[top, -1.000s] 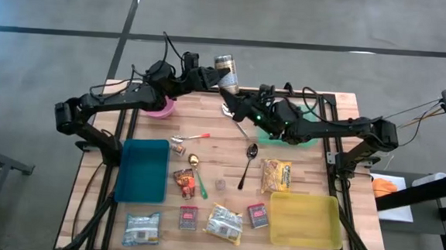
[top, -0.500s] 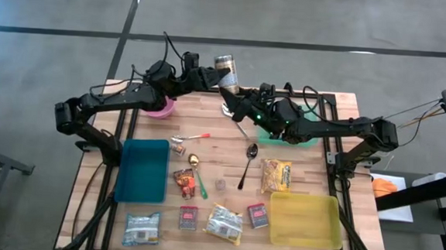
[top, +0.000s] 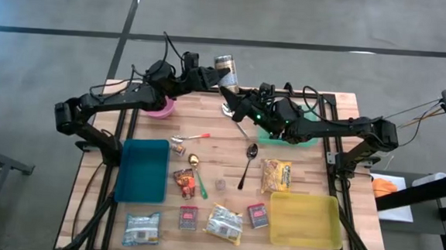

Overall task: Pick & Place Food Item
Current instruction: Put the golden spice bottle into the yellow bin

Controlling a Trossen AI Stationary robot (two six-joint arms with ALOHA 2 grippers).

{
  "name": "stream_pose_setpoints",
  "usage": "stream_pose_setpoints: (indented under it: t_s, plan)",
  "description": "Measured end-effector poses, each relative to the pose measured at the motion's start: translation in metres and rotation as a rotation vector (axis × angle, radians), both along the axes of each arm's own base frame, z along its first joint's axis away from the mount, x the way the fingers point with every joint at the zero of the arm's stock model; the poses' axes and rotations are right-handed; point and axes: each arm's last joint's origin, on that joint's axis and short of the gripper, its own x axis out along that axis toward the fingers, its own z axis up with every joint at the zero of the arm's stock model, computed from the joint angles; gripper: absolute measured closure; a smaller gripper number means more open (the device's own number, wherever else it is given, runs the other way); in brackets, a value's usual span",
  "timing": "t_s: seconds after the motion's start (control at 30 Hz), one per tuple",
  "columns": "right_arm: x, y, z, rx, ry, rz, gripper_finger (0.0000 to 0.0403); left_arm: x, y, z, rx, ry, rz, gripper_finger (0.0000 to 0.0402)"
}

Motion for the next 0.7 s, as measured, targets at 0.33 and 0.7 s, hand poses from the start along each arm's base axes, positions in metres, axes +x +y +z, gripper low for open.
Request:
stream_pose_setpoints:
  t_s: [0.33,0.7]
  plan:
    - [-0.008,0.002,0.006,-0.019,0.059,0.057,0.0132,-0.004,0.0,0.003,-0.022,-0.003,-0.089,0.0055]
    - [-0.053,0.01,0.034,-0.038,0.279,0.22,0.0132,-0.036,0.002,0.021,-0.032,0.075,-0.193,0.0085]
